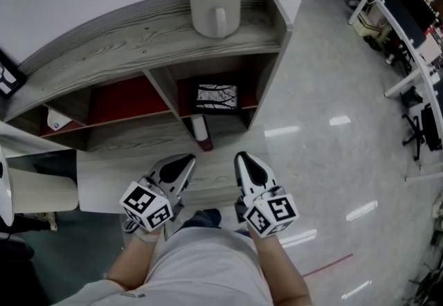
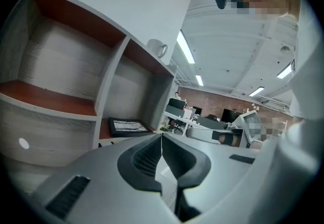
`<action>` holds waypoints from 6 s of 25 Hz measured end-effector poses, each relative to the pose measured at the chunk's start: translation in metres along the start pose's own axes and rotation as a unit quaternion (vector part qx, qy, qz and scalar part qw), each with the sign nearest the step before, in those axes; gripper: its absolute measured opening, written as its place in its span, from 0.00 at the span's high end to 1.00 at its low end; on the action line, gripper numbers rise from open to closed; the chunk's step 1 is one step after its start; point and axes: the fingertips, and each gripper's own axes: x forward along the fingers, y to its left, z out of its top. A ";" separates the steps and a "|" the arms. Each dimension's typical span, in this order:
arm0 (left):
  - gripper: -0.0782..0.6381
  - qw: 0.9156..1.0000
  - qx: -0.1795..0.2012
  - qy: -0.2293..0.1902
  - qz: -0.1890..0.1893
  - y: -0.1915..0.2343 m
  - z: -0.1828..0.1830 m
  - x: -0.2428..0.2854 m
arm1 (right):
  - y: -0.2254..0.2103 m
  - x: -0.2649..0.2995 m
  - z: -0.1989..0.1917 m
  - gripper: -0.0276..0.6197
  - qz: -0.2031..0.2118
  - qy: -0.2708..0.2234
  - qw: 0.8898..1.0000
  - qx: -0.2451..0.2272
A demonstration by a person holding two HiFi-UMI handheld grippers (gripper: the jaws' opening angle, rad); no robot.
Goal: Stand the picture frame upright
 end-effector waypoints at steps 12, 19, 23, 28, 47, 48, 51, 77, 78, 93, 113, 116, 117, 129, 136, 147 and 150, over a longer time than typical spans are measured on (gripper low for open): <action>0.87 0.999 -0.007 0.014 -0.037 0.051 -0.004 0.016 | 0.008 0.050 -0.011 0.91 -0.046 0.007 0.999 -0.010; 0.87 0.997 -0.076 0.006 -0.028 0.066 -0.008 0.026 | 0.013 0.050 -0.009 0.91 -0.049 0.014 0.998 -0.034; 0.87 0.988 -0.151 -0.027 -0.032 0.069 -0.005 0.033 | 0.010 0.044 -0.009 0.91 -0.046 0.016 0.998 -0.035; 0.87 0.970 -0.238 -0.050 -0.018 0.071 -0.012 0.047 | 0.004 0.041 -0.006 0.91 -0.026 0.022 0.999 -0.033; 0.85 0.899 -0.412 -0.110 0.098 0.080 -0.040 0.112 | -0.063 0.014 0.029 0.91 0.026 0.044 0.997 -0.051; 0.85 0.899 -0.411 -0.112 0.103 0.083 -0.040 0.115 | -0.066 0.014 0.031 0.91 0.029 0.045 0.997 -0.052; 0.82 0.872 -0.457 -0.166 0.054 0.074 -0.026 0.133 | -0.075 0.014 0.036 0.91 0.035 0.047 0.997 -0.057; 0.78 0.802 -0.537 -0.253 0.058 0.094 -0.025 0.152 | -0.100 0.013 0.050 0.91 0.061 0.062 0.993 -0.083; 0.78 0.800 -0.541 -0.255 0.058 0.094 -0.025 0.152 | -0.100 0.013 0.050 0.91 0.062 0.062 0.993 -0.082; 0.77 0.787 -0.563 -0.251 0.027 0.057 -0.030 0.172 | -0.102 0.011 0.049 0.91 0.048 0.059 0.994 -0.077; 0.72 0.988 -0.059 0.001 0.144 0.051 -0.044 0.129 | -0.079 0.016 0.036 0.91 0.036 0.047 0.997 -0.058; 0.72 0.985 0.049 0.035 0.160 0.052 -0.039 0.126 | -0.076 0.015 0.033 0.91 0.029 0.042 0.997 -0.056; 0.72 0.982 0.086 0.045 0.165 0.053 -0.037 0.126 | -0.075 0.014 0.033 0.91 0.025 0.040 0.997 -0.054; 0.69 0.865 0.450 0.132 0.182 0.069 -0.036 0.134 | -0.079 -0.005 0.031 0.91 -0.032 0.013 0.999 -0.036; 0.67 0.802 0.540 0.157 0.202 0.086 -0.043 0.144 | -0.080 -0.012 0.032 0.91 -0.048 0.007 0.998 -0.036; 0.72 0.827 0.496 0.124 0.235 0.086 -0.032 0.146 | -0.082 -0.012 0.038 0.91 -0.048 0.006 0.998 -0.040; 0.73 0.844 0.463 0.110 0.247 0.086 -0.026 0.148 | -0.085 -0.011 0.038 0.91 -0.044 0.009 0.998 -0.041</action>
